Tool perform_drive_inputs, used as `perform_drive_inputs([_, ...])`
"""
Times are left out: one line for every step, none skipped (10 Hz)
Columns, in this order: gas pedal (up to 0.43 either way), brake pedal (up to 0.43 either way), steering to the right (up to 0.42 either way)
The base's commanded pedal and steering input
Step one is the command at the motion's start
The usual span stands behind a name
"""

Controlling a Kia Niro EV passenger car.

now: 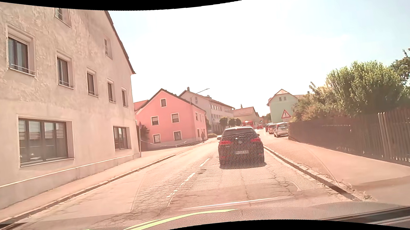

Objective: Follow the waypoints while adhering to traffic rules and regulations

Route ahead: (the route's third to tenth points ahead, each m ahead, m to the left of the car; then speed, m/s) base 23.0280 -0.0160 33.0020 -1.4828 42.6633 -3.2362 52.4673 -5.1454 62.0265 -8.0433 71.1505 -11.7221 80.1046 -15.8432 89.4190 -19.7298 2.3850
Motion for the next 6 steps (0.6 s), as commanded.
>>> perform_drive_inputs([0.067, 0.0, 0.161])
perform_drive_inputs([0.079, 0.0, 0.149])
perform_drive_inputs([0.079, 0.0, 0.136])
perform_drive_inputs([0.079, 0.0, 0.119])
perform_drive_inputs([0.087, 0.0, 0.101])
perform_drive_inputs([0.087, 0.0, 0.09])
